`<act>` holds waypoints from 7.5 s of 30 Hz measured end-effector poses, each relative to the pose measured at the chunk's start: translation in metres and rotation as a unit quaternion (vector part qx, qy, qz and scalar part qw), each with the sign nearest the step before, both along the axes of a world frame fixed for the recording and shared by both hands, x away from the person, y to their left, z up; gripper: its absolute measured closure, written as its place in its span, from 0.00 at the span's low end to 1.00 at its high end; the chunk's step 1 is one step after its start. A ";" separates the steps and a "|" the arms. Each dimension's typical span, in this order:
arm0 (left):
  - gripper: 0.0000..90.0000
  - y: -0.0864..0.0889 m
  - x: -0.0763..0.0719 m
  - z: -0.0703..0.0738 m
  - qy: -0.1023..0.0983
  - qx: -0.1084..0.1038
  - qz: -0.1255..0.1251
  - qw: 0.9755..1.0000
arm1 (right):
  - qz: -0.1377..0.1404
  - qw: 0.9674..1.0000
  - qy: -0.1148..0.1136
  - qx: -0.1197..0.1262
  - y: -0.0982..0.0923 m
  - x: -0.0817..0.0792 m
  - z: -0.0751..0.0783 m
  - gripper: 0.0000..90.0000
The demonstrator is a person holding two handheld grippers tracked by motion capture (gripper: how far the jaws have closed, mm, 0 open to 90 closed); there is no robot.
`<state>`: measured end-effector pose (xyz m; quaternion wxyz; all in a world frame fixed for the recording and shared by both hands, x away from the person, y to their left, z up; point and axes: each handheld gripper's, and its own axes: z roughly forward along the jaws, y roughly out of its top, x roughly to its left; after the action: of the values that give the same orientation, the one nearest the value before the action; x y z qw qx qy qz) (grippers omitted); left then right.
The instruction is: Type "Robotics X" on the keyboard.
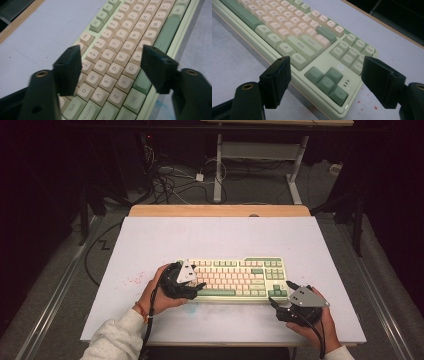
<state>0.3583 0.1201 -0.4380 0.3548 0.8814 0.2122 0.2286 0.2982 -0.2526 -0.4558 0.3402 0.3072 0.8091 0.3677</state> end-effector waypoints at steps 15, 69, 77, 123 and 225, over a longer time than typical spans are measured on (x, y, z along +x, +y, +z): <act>0.21 0.041 -0.020 -0.009 -0.038 0.002 0.032 0.999 | 0.000 1.000 -0.004 0.003 0.000 -0.002 0.001 0.27; 0.98 0.083 -0.028 -0.012 0.076 -0.010 0.068 0.995 | 0.006 1.000 0.003 -0.004 0.006 -0.001 -0.001 0.27; 0.97 0.060 -0.014 -0.007 0.085 -0.003 0.045 0.995 | 0.005 1.000 0.005 -0.005 0.006 0.000 -0.002 0.27; 0.98 -0.003 0.030 -0.011 0.098 0.038 -0.002 0.994 | 0.013 1.000 0.010 -0.014 0.005 0.002 -0.004 0.27; 0.21 0.027 -0.028 0.006 -0.076 0.007 0.020 0.997 | 0.001 1.000 0.002 -0.005 0.002 0.001 0.001 0.27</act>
<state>0.3307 0.1468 -0.4323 0.3591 0.8595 0.2003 0.3038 0.2990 -0.2510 -0.4548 0.3393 0.3053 0.8121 0.3635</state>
